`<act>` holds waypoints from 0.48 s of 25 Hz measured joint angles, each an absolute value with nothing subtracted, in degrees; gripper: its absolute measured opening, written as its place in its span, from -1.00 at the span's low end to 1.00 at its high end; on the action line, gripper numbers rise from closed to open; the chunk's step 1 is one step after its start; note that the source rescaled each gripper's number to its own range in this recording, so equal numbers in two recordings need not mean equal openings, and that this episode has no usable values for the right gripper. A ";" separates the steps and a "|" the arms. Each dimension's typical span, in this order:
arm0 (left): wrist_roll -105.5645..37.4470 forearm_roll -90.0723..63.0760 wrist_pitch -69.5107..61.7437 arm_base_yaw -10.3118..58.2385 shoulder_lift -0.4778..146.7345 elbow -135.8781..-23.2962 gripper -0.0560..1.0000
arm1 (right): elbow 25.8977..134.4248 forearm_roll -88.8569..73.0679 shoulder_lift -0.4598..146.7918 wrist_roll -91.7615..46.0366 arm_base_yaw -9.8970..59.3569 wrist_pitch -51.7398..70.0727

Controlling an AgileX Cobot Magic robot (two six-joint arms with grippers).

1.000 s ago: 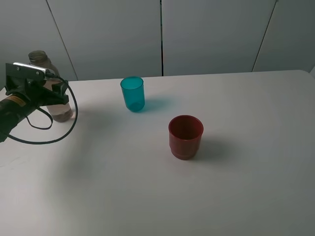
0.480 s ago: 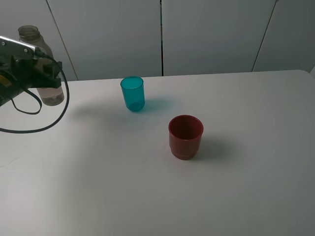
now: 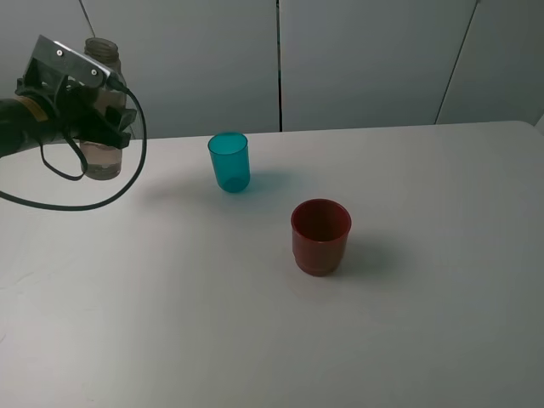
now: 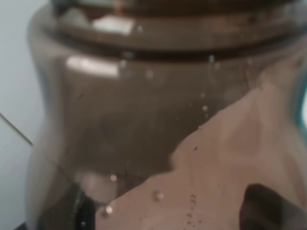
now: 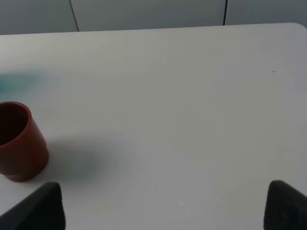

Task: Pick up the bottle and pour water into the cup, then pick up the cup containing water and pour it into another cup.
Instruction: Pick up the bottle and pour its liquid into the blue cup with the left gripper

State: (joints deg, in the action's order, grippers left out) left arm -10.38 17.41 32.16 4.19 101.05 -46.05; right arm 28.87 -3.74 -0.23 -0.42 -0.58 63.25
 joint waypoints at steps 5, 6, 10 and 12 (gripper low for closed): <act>-15.98 16.59 27.71 6.50 100.82 -48.30 -0.85 | 28.87 -3.74 -0.23 -0.42 -0.58 63.25; -17.48 16.23 26.62 6.82 100.73 -48.86 -0.85 | 28.87 -3.74 -0.23 -0.42 -0.58 63.25; -21.25 15.45 24.97 7.97 101.12 -50.52 -0.85 | 28.87 -3.74 -0.23 -0.42 -0.58 63.25; -22.79 15.33 24.97 8.39 101.84 -51.10 -0.85 | 28.87 -3.74 -0.23 -0.42 -0.58 63.25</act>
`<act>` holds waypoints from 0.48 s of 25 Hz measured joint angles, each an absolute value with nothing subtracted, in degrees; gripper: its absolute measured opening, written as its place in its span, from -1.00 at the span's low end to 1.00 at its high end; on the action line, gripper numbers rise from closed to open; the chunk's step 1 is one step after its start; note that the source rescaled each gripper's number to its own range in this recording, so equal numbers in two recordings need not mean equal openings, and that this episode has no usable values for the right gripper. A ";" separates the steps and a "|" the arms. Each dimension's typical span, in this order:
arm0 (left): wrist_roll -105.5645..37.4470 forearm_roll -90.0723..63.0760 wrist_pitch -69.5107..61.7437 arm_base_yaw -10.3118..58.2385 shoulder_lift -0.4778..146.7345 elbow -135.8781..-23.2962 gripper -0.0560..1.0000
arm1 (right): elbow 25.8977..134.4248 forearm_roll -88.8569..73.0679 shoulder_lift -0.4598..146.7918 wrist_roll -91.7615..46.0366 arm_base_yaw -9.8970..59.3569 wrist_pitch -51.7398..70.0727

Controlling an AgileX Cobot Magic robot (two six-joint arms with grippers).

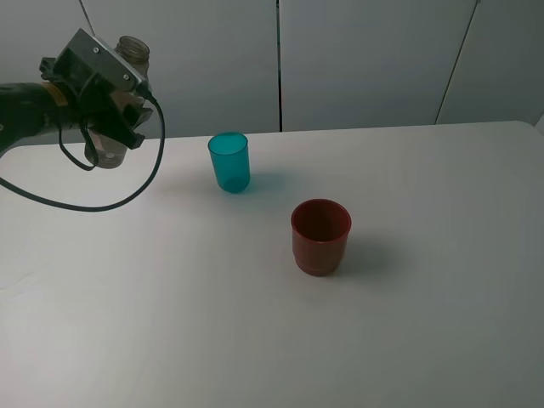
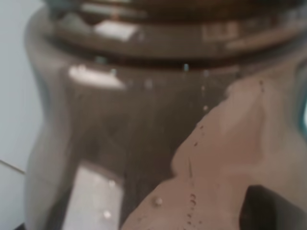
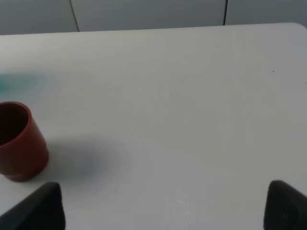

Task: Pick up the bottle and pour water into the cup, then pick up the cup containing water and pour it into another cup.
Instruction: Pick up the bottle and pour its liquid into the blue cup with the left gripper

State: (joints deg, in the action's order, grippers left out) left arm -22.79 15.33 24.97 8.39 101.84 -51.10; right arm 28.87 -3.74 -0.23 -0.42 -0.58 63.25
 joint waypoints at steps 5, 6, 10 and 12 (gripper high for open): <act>-27.22 14.81 24.71 9.91 105.86 -53.30 -0.85 | 28.87 -3.86 -0.23 -0.42 -0.58 63.25; -27.65 14.81 24.46 10.16 106.63 -54.12 -0.85 | 28.87 -3.86 -0.23 -0.42 -0.58 63.25; -31.46 14.69 21.95 12.02 109.56 -57.82 -0.85 | 28.87 -3.86 -0.23 -0.42 -0.58 63.25; -33.28 14.60 19.97 12.55 110.47 -59.87 -0.85 | 28.87 -3.86 -0.23 -0.42 -0.58 63.25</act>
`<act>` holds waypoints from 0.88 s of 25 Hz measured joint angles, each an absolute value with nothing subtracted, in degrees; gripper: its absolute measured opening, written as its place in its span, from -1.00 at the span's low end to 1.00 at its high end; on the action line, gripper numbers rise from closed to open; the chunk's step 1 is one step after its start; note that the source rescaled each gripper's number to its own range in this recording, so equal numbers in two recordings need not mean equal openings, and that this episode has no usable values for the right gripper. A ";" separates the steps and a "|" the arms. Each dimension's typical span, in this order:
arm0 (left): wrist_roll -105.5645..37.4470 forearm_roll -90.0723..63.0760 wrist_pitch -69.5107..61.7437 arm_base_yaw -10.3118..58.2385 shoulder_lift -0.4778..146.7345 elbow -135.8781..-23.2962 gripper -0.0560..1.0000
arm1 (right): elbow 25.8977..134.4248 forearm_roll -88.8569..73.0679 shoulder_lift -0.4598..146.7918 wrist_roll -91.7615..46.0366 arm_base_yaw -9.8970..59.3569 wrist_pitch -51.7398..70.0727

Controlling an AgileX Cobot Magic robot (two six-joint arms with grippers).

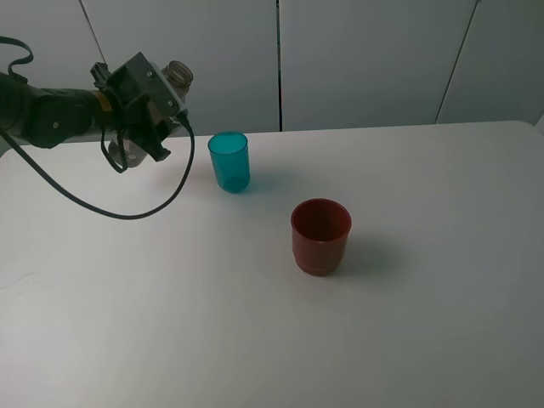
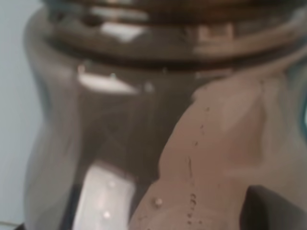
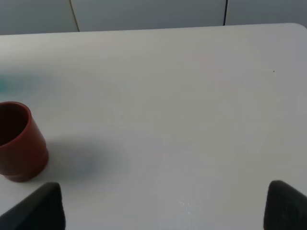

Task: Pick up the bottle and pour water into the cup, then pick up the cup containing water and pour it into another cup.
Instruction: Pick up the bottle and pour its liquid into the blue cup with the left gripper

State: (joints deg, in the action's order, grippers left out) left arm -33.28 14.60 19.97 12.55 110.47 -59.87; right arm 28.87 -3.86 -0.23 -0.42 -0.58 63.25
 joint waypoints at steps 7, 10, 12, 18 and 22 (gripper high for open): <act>-40.74 14.47 15.94 13.04 112.13 -62.39 -0.85 | 28.87 -3.86 -0.23 -0.42 -0.58 63.25; -44.15 14.26 14.38 13.04 112.13 -62.39 -0.85 | 28.87 -3.86 -0.23 -0.42 -0.58 63.25; -46.92 14.26 13.47 13.04 112.13 -62.39 -0.85 | 28.87 -3.86 -0.23 -0.42 -0.58 63.25; -52.05 14.13 12.14 13.04 112.13 -62.39 -0.85 | 28.87 -3.86 -0.23 -0.42 -0.58 63.25; -54.58 14.13 11.89 13.04 112.13 -62.39 -0.85 | 28.87 -3.86 -0.23 -0.42 -0.58 63.25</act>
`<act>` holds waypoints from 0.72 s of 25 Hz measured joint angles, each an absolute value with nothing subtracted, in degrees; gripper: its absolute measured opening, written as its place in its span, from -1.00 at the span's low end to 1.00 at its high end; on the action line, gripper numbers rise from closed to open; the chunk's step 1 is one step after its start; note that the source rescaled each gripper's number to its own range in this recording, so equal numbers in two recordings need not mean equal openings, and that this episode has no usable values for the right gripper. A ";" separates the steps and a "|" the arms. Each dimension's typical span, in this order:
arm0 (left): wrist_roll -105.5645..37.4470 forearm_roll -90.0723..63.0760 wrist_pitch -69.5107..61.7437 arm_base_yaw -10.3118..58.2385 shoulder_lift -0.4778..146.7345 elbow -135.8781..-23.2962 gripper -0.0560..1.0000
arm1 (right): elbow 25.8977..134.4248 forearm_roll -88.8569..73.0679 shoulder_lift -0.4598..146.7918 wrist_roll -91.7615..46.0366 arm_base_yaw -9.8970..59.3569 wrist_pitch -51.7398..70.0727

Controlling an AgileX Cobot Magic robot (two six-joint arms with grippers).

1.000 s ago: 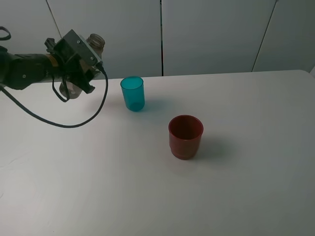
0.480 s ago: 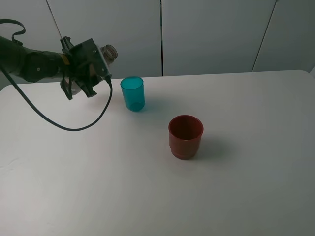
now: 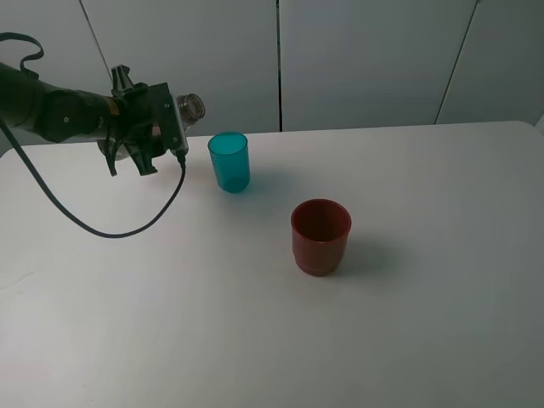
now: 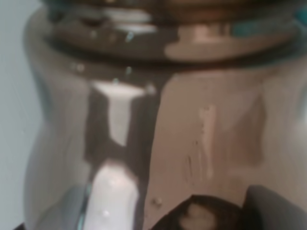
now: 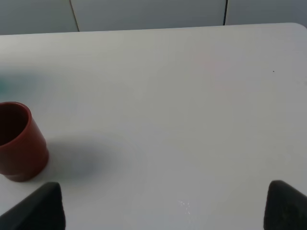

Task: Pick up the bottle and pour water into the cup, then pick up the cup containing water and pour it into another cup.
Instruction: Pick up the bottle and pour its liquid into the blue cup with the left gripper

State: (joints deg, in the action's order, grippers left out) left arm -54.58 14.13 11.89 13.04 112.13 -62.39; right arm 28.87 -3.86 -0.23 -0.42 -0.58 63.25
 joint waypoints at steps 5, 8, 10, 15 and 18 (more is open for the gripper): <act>-55.60 14.13 8.25 13.24 112.13 -64.57 -0.85 | 28.87 -3.86 -0.23 -0.42 -0.58 63.25; -55.70 14.13 6.75 13.62 112.13 -65.83 -0.85 | 28.87 -3.86 -0.23 -0.42 -0.58 63.25; -55.95 14.13 6.05 13.82 112.13 -66.18 -0.85 | 28.87 -3.86 -0.23 -0.42 -0.58 63.25; -56.65 14.13 5.52 14.00 112.13 -66.32 -0.85 | 28.87 -3.86 -0.23 -0.42 -0.58 63.25; -57.07 14.13 5.41 14.10 112.13 -66.32 -0.85 | 28.87 -3.86 -0.23 -0.42 -0.58 63.25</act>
